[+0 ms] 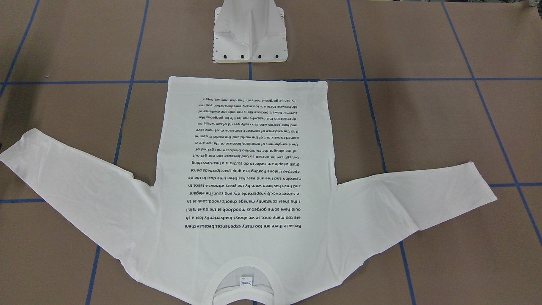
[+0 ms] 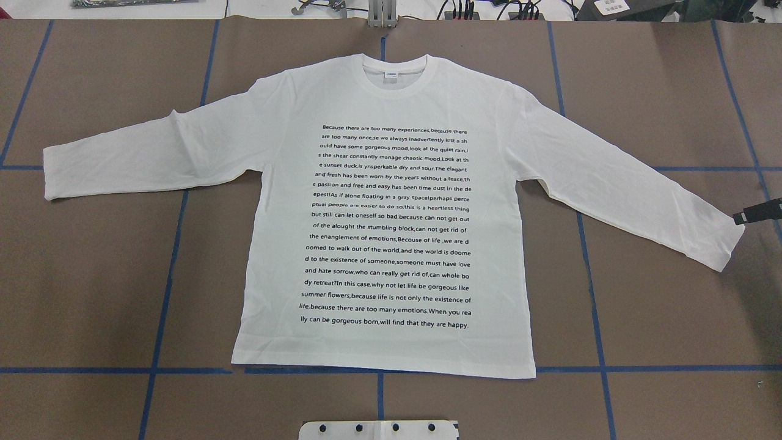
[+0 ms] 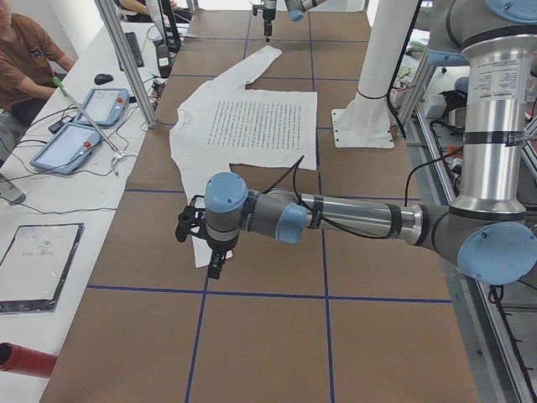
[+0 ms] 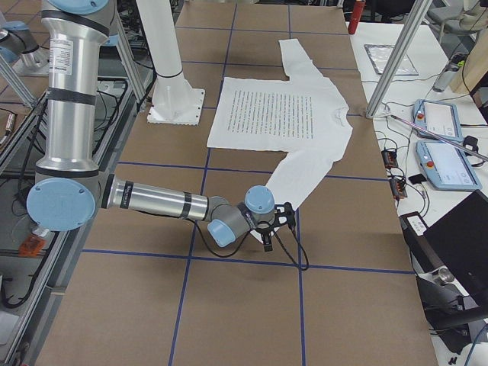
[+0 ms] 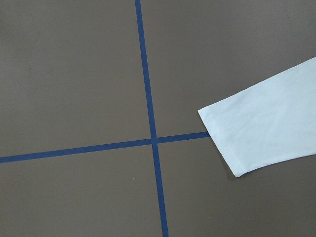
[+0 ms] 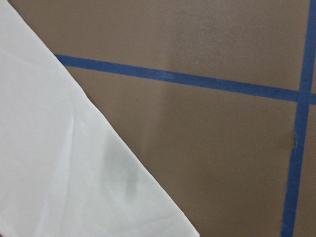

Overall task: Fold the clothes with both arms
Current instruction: 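Lower the right gripper to the cuff of the sleeve nearest it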

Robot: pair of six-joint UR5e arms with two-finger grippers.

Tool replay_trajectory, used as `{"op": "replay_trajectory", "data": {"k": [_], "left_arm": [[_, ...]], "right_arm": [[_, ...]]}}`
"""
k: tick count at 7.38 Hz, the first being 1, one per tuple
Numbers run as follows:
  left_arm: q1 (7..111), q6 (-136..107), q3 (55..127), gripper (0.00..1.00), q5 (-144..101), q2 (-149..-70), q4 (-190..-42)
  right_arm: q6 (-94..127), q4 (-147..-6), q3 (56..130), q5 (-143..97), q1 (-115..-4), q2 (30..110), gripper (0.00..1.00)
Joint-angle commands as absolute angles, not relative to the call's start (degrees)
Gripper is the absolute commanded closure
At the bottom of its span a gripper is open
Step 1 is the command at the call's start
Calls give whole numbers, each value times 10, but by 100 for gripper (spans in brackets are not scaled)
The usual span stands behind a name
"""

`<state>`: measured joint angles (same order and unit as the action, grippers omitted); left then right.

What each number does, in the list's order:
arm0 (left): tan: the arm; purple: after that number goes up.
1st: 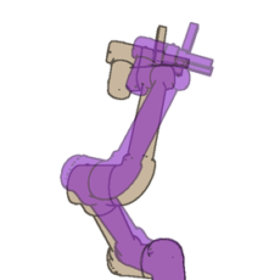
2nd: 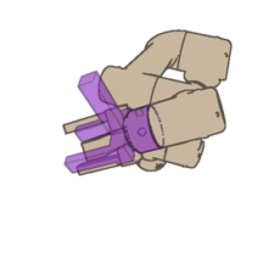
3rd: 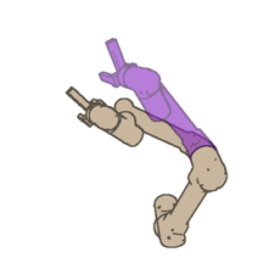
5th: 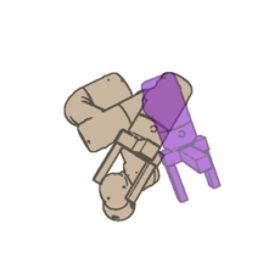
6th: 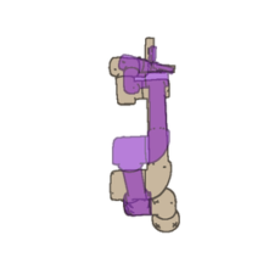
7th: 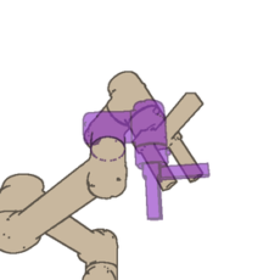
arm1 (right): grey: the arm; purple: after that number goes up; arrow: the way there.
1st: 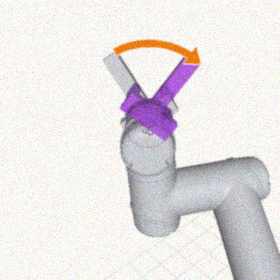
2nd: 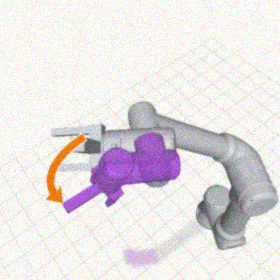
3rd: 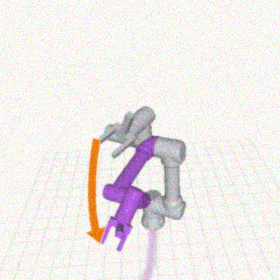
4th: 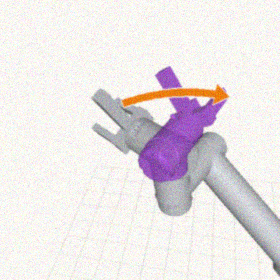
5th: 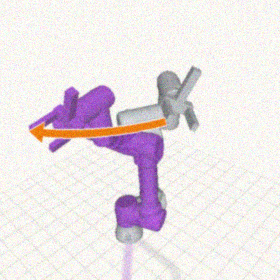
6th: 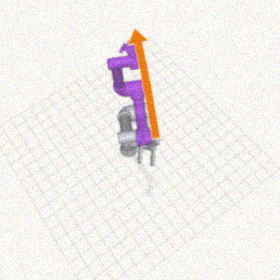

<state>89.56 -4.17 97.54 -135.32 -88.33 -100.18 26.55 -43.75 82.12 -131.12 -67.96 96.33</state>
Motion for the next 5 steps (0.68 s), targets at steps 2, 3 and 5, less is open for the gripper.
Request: {"op": "replay_trajectory", "data": {"k": [2, 3, 5], "left_arm": [[896, -42, 978, 0, -1354, -883, -1005], [896, -42, 980, 0, -1354, -883, -1005], [896, -42, 983, 0, -1353, -882, -1004]], "right_arm": [[268, -439, 817, -1276, -629, 960, 0], [268, -440, 817, -1277, -625, 961, 2], [268, -453, 817, -1283, -625, 961, 21]]}}
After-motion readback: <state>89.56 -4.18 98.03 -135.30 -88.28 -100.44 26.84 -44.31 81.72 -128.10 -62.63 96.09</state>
